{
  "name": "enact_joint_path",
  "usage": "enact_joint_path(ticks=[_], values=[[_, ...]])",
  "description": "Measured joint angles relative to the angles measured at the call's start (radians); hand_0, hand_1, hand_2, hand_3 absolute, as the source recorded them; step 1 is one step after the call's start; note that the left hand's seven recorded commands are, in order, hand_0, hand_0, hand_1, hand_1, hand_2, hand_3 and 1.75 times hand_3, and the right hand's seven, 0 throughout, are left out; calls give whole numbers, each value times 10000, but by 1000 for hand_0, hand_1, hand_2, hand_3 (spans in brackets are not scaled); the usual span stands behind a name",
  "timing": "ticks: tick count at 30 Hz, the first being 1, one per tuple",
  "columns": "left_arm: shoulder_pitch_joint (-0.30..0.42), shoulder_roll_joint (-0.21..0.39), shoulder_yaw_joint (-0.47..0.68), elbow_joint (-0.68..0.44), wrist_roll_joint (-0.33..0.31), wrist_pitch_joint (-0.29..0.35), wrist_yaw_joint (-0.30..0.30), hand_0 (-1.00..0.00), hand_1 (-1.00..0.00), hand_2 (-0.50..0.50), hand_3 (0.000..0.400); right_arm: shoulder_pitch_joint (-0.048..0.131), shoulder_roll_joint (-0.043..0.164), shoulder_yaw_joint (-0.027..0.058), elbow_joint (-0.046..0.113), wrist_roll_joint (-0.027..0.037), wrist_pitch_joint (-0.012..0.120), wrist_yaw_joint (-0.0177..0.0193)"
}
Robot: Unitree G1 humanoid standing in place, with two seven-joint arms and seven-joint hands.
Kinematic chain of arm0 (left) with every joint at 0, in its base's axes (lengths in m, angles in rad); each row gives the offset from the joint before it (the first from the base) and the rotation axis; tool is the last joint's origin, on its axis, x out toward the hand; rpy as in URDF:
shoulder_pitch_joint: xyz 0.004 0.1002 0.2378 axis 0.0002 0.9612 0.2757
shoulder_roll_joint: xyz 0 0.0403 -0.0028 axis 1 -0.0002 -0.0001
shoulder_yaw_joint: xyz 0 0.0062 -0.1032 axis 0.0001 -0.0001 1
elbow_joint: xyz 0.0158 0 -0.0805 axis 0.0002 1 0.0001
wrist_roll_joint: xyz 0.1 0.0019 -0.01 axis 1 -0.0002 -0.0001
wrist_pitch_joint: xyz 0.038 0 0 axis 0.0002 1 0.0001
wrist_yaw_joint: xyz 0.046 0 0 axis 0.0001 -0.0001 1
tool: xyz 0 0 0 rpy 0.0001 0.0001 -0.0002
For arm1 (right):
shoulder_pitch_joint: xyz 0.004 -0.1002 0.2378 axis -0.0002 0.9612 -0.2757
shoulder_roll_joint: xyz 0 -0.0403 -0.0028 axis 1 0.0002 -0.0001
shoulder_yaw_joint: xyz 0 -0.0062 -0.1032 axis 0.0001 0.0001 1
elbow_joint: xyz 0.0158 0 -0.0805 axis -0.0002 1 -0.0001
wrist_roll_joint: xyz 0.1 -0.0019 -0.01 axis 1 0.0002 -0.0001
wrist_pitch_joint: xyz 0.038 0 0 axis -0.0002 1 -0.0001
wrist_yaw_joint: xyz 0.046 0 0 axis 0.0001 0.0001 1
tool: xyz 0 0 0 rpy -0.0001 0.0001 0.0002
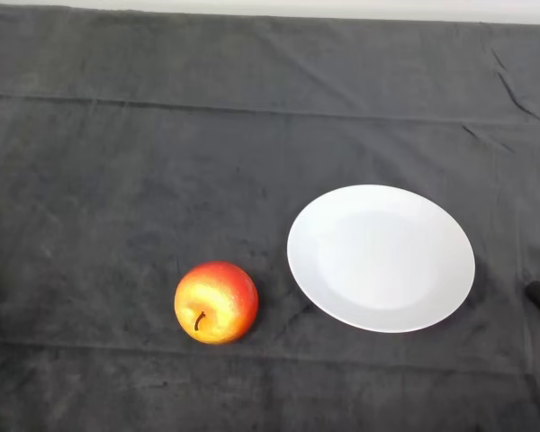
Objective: Move the apple to the plate
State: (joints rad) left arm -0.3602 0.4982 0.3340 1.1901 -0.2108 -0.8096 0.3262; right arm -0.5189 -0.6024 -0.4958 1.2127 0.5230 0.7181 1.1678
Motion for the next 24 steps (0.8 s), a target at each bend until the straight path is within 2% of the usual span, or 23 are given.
enact_joint_path(ticks=[9,15,18,19,22,24], values=[[-83,-12,1,65,211,108,29,0,0,0,0,-6,-1,1,4,-3,0,9],[-55,-11,84,64,-9,84,-769,0,0,0,0,-7,-1,0,4,-2,0,9],[-33,-11,100,63,-20,-20,-904,0,0,0,0,-7,-1,1,4,-3,0,9],[-147,-36,27,52,33,-25,-896,0,0,0,0,19,-20,-1,6,-4,0,10],[-295,-45,-6,11,426,86,-274,0,0,0,0,-11,1,3,6,-4,0,14],[-294,-45,-5,15,476,285,-26,0,0,0,0,-10,0,3,6,-4,0,14]])
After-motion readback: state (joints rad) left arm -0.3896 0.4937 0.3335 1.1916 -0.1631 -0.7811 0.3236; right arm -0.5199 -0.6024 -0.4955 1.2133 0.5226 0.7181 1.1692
